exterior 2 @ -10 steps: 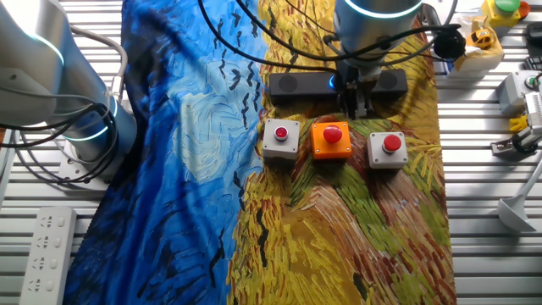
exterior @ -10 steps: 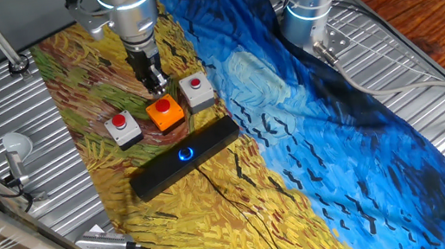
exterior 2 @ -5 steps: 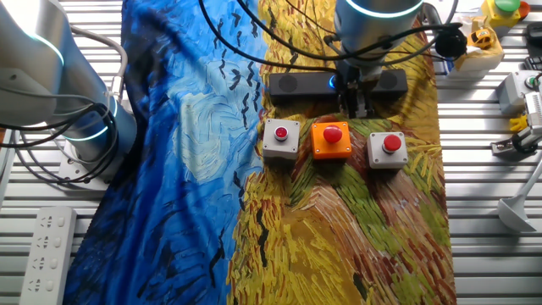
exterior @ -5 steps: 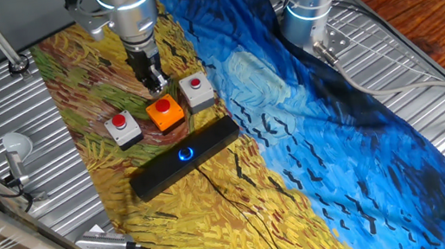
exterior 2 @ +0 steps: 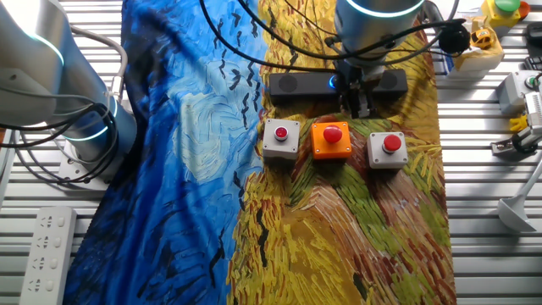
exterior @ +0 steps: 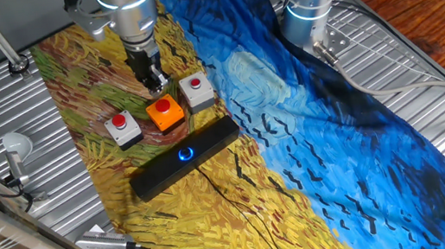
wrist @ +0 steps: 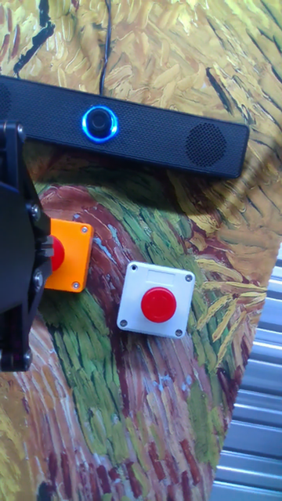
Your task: Turn the knob to decrease the volume of the speaker
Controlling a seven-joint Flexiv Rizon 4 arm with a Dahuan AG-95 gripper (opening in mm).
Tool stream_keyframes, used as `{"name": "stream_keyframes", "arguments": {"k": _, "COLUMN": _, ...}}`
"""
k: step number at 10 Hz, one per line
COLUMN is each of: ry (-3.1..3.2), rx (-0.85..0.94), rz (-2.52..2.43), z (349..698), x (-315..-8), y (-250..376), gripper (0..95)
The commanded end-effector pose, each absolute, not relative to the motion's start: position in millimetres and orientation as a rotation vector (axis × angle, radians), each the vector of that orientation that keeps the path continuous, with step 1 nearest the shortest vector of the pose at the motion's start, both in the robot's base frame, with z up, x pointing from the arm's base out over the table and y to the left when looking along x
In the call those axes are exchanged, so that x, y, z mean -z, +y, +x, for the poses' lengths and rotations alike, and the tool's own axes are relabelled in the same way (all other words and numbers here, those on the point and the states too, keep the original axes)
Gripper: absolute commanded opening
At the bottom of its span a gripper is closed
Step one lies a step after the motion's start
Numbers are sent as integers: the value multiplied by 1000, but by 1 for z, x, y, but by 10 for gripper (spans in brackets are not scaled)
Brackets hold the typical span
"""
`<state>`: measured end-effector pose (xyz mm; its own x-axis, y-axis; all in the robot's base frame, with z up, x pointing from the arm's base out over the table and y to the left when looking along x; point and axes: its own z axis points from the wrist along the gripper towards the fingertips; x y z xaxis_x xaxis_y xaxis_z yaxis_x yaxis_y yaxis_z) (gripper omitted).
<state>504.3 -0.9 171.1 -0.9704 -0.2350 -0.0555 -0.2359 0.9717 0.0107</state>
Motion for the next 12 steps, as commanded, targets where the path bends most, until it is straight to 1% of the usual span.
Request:
{"name": "stream_keyframes", "arguments": {"k": 1, "ry": 3059, "rx": -30, "rz": -407, "z": 510, "x": -169, "y": -2, "gripper": 0}}
{"name": "stream_keyframes", "arguments": {"k": 6, "ry": 3048, "rx": -27, "rz": -472, "z": 531, "x": -165, "y": -5, "gripper": 0}}
{"name": "stream_keyframes", "arguments": {"k": 12, "ry": 3047, "rx": -31, "rz": -529, "z": 529, "x": -164, "y": -5, "gripper": 0}}
